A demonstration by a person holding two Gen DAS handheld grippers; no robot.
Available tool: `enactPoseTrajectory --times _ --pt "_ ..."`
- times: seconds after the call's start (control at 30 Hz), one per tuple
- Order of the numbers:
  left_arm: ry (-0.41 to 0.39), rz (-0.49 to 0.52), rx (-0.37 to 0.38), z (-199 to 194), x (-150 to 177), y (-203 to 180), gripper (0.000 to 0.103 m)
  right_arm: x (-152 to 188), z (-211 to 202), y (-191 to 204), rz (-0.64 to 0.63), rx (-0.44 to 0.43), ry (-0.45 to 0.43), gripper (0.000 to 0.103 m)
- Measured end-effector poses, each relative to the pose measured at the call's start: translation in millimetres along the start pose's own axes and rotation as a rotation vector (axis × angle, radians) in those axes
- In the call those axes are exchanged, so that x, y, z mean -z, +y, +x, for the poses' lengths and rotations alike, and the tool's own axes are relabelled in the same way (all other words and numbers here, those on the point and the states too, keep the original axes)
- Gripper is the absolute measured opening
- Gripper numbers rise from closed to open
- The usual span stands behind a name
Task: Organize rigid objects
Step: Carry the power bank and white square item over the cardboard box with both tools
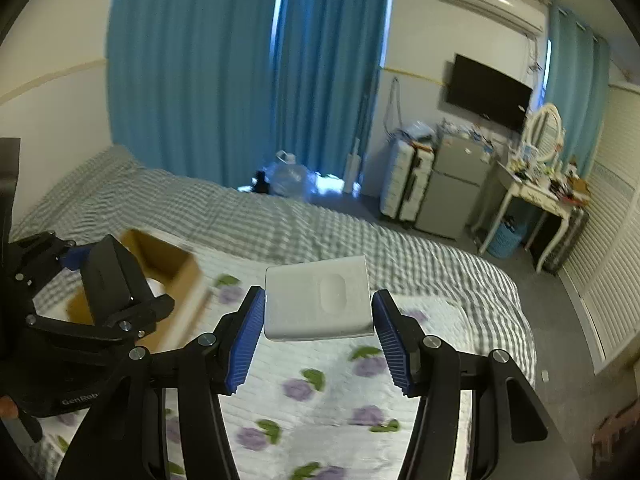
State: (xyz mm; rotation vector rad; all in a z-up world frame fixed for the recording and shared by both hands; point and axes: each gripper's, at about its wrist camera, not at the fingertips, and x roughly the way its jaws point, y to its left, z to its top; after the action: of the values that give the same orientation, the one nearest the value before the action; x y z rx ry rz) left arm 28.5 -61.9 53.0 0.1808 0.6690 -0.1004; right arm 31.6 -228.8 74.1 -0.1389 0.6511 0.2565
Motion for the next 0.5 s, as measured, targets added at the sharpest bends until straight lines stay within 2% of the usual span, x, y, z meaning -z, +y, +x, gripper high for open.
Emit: enactPoseTrajectory --times 0.27,0.5 --pt "-0.010 -0.081 -0.075 -19 24 81 0.074 -30 -12 87 -0.077 -0.102 -0.034 0.055" --pt "0.032 -0.155 -0.133 7 57 138 0.074 -40 29 160 -0.127 -0.193 0.001 0.055"
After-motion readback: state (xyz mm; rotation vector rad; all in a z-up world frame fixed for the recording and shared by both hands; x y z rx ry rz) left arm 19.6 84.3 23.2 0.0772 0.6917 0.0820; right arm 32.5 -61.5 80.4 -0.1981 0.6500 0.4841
